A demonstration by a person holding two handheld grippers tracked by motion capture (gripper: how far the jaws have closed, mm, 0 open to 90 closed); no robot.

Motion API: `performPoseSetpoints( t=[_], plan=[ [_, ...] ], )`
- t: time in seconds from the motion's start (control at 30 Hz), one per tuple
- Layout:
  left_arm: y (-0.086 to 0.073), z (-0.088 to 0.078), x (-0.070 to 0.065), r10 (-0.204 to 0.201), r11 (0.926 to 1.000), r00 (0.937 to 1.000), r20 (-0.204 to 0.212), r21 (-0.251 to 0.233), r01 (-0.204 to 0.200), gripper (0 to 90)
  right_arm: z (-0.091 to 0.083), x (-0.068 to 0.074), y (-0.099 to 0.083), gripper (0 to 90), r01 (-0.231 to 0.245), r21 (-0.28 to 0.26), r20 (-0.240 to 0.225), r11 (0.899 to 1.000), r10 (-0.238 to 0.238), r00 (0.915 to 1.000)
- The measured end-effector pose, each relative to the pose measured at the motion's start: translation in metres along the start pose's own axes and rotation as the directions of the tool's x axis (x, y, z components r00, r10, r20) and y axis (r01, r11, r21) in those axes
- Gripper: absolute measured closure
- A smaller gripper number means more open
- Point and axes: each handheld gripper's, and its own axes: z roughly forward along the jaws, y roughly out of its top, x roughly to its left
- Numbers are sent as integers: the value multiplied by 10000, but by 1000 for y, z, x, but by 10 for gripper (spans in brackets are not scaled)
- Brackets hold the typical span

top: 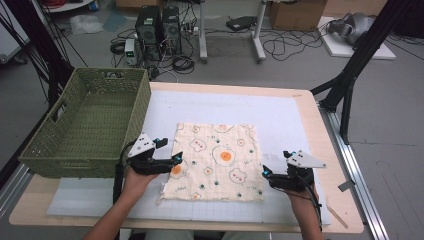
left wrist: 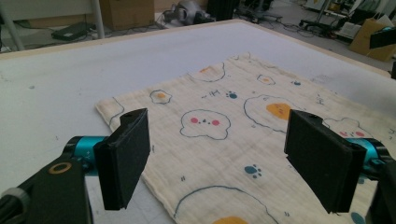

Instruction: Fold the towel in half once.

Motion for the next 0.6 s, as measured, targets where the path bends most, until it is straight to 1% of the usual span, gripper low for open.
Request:
performPoseSetpoints(
  t=[0.1, 0.2, 0.27, 0.33, 0.4, 0.47, 0.5, 0.57, 0.6],
  plan=[
    [-2, -3, 2, -91, 9999, 10000, -41, 62, 91, 226, 3, 0, 3, 117, -62, -92, -37, 9999, 61, 10000],
    [-3, -3, 5, -241, 9996, 9997, -54, 163, 242, 212, 9, 1, 5, 117, -21, -33, -135, 10000, 20, 9999],
    [-2, -1, 5, -382, 9991, 9993, 12, 209, 382, 208, 11, 3, 6, 117, 30, -28, -195, 10000, -31, 9998],
    [-1, 2, 6, -357, 9988, 9993, 55, 326, 355, 202, 13, 4, 7, 117, 65, 18, -280, 10000, -64, 9996],
    [2, 7, 8, -458, 9983, 9989, 16, 372, 457, 189, 14, 4, 7, 117, 79, 41, -307, 10000, -78, 9995],
    [5, 9, 11, -532, 9980, 9986, -75, 335, 534, 189, 14, 4, 7, 117, 60, 42, -312, 10000, -58, 9995],
    [7, 11, 13, -557, 9977, 9982, -231, 383, 566, 189, 14, 4, 8, 117, 65, 24, -318, 10000, -64, 9995],
    [11, 14, 16, -539, 9976, 9979, -371, 421, 554, 190, 15, 3, 8, 117, 57, 34, -330, 10000, -56, 9994],
    [13, 15, 18, -598, 9972, 9971, -470, 416, 618, 190, 15, 2, 9, 117, 73, 0, -306, 10000, -73, 9995]
  ],
)
